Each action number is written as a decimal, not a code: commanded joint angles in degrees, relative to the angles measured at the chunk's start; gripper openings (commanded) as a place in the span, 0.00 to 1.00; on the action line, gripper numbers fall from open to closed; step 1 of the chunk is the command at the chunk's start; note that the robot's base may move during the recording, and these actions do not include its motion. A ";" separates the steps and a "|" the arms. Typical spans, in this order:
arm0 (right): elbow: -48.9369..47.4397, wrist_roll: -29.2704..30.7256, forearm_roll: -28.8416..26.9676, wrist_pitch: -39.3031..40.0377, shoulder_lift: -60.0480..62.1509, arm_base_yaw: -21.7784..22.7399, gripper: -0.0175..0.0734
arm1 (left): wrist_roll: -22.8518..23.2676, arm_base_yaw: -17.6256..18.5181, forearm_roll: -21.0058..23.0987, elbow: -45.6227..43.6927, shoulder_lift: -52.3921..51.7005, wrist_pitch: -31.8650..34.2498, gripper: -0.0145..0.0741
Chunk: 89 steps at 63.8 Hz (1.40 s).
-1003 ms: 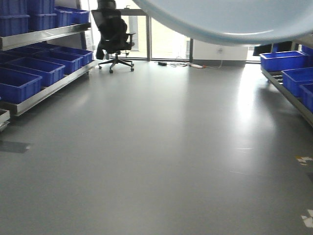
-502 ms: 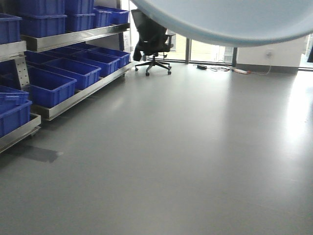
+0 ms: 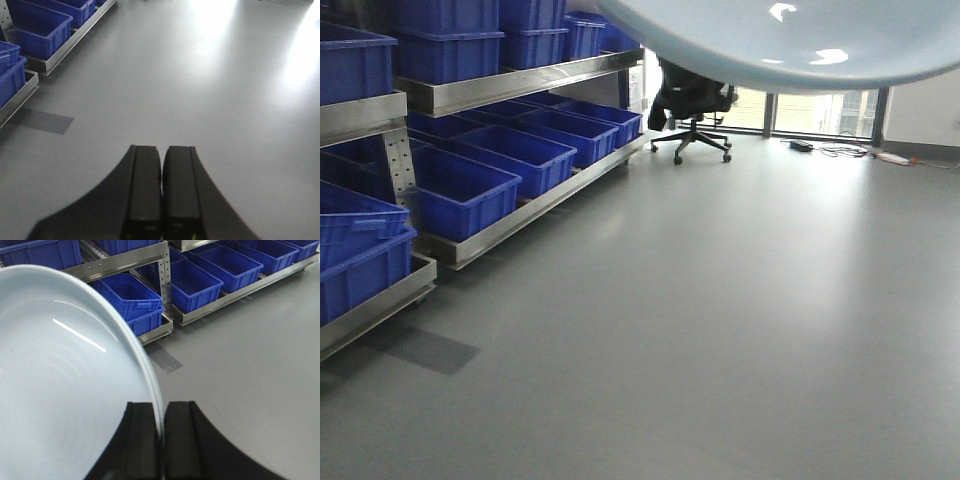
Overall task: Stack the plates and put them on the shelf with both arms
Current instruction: 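Drive the base to the blue bin shelf holding the plates aloft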
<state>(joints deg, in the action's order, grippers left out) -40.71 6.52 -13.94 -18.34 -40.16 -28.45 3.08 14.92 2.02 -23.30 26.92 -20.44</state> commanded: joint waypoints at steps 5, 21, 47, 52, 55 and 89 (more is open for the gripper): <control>-1.89 0.20 -0.40 6.15 0.28 0.10 0.26 | 0.54 -0.23 0.26 -1.59 0.25 4.60 0.26; -1.89 0.20 -0.40 6.22 0.34 0.10 0.26 | 0.54 -0.23 0.26 -1.59 0.25 4.60 0.26; -1.89 0.20 -0.40 6.22 0.27 0.10 0.26 | 0.54 -0.23 0.26 -1.59 0.25 4.60 0.26; -1.89 0.20 -0.40 6.16 0.27 0.10 0.26 | 0.54 -0.23 0.26 -1.59 0.25 4.60 0.26; -1.89 0.20 -0.40 6.22 0.27 0.10 0.26 | 0.54 -0.23 0.26 -1.59 0.25 4.60 0.26; -1.89 0.20 -0.40 6.21 0.27 0.10 0.26 | 0.54 -0.23 0.26 -1.59 0.45 4.60 0.26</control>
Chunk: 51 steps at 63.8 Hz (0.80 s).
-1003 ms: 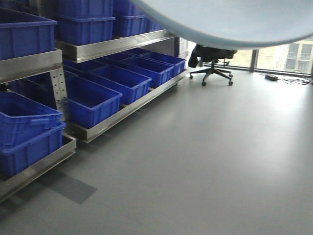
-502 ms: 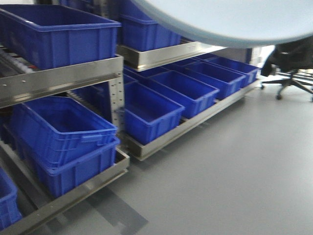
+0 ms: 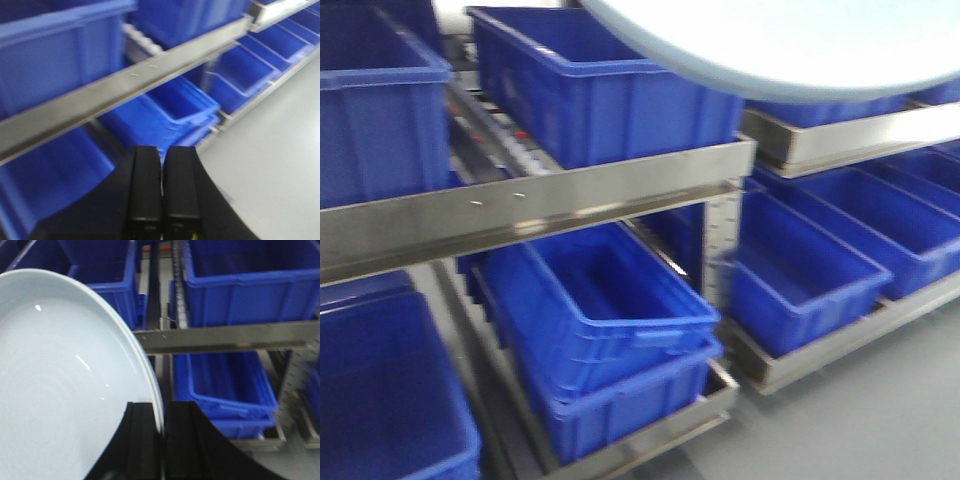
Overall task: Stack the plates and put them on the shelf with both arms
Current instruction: 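Drive the base to the blue bin shelf holding the plates aloft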
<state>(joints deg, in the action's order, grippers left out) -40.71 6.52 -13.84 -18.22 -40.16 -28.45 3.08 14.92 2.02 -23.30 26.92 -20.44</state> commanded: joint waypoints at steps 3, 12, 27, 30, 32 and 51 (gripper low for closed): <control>-1.89 0.20 -0.50 6.09 0.27 0.10 0.26 | 0.54 -0.23 0.26 -1.59 0.45 4.60 0.26; -1.89 0.20 -0.50 6.09 0.27 0.10 0.26 | 0.54 -0.23 0.26 -1.59 0.45 4.60 0.26; -1.89 0.20 -0.50 6.09 0.27 0.10 0.26 | 0.54 -0.23 0.26 -1.59 0.45 4.60 0.26; -1.89 0.20 -0.50 6.09 0.27 0.10 0.26 | 0.54 -0.23 0.26 -1.59 0.45 4.60 0.26; -1.89 0.20 -0.50 6.09 0.27 0.10 0.26 | 0.54 -0.23 0.26 -1.59 0.45 4.60 0.26; -1.89 0.20 -0.50 6.09 0.27 0.10 0.26 | 0.54 -0.23 0.26 -1.59 0.45 4.60 0.26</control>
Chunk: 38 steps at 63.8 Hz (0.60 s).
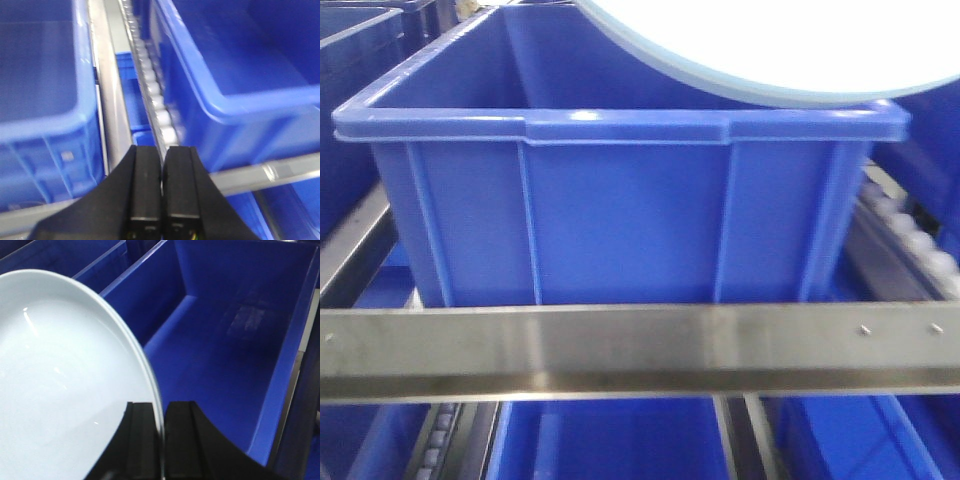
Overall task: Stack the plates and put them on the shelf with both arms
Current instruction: 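Drive the base to the blue bin shelf holding the plates aloft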
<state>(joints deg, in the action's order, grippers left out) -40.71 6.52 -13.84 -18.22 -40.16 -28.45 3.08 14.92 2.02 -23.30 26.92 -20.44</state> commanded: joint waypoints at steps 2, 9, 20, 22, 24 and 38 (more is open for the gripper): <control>-1.89 0.20 -0.50 6.09 0.27 0.10 0.26 | 0.54 -0.23 0.26 -1.59 0.45 4.60 0.26; -1.89 0.20 -0.50 6.09 0.27 0.10 0.26 | 0.54 -0.23 0.26 -1.59 0.45 4.60 0.26; -1.89 0.20 -0.50 6.09 0.27 0.10 0.26 | 0.54 -0.23 0.26 -1.59 0.45 4.60 0.26; -1.89 0.20 -0.50 6.09 0.27 0.10 0.26 | 0.54 -0.23 0.26 -1.59 0.45 4.60 0.26; -1.89 0.20 -0.50 6.09 0.27 0.10 0.26 | 0.54 -0.23 0.26 -1.59 0.45 4.60 0.26; -1.89 0.20 -0.50 6.09 0.27 0.10 0.26 | 0.54 -0.23 0.26 -1.59 0.45 4.60 0.26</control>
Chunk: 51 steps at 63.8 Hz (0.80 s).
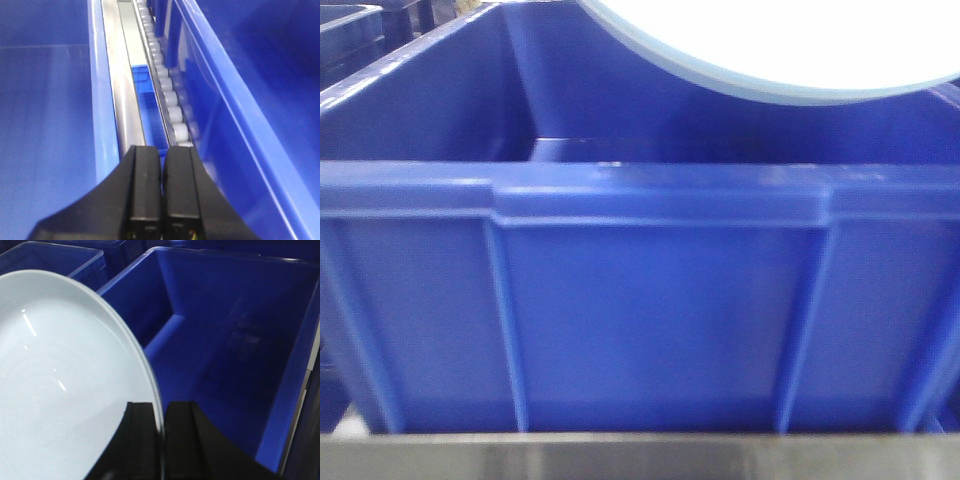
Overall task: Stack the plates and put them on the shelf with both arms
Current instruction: 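Drive the base to the blue bin shelf holding the plates aloft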
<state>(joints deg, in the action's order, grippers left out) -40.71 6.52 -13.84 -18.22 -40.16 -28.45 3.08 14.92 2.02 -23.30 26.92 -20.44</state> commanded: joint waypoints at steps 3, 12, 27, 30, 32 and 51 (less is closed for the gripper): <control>-1.89 0.20 -0.50 6.09 0.27 0.10 0.26 | 0.54 -0.23 0.26 -1.59 0.45 4.60 0.26; -1.89 0.20 -0.50 6.09 0.27 0.10 0.26 | 0.54 -0.23 0.26 -1.59 0.45 4.60 0.26; -1.89 0.20 -0.50 5.96 0.27 0.10 0.26 | 0.54 -0.23 0.26 -1.49 0.45 4.56 0.26; -1.89 0.20 -0.50 5.96 0.27 0.10 0.26 | 0.54 -0.23 0.26 -1.49 0.45 4.56 0.26; -1.89 0.20 -0.50 5.96 0.27 0.10 0.26 | 0.54 -0.23 0.26 -1.49 0.45 4.56 0.26; -1.89 0.20 -0.50 6.03 0.27 0.10 0.26 | 0.54 -0.23 0.26 -1.49 0.45 4.56 0.26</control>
<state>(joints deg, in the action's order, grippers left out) -40.71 6.52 -13.84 -18.22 -40.16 -28.45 3.08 14.92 2.02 -23.28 26.92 -20.44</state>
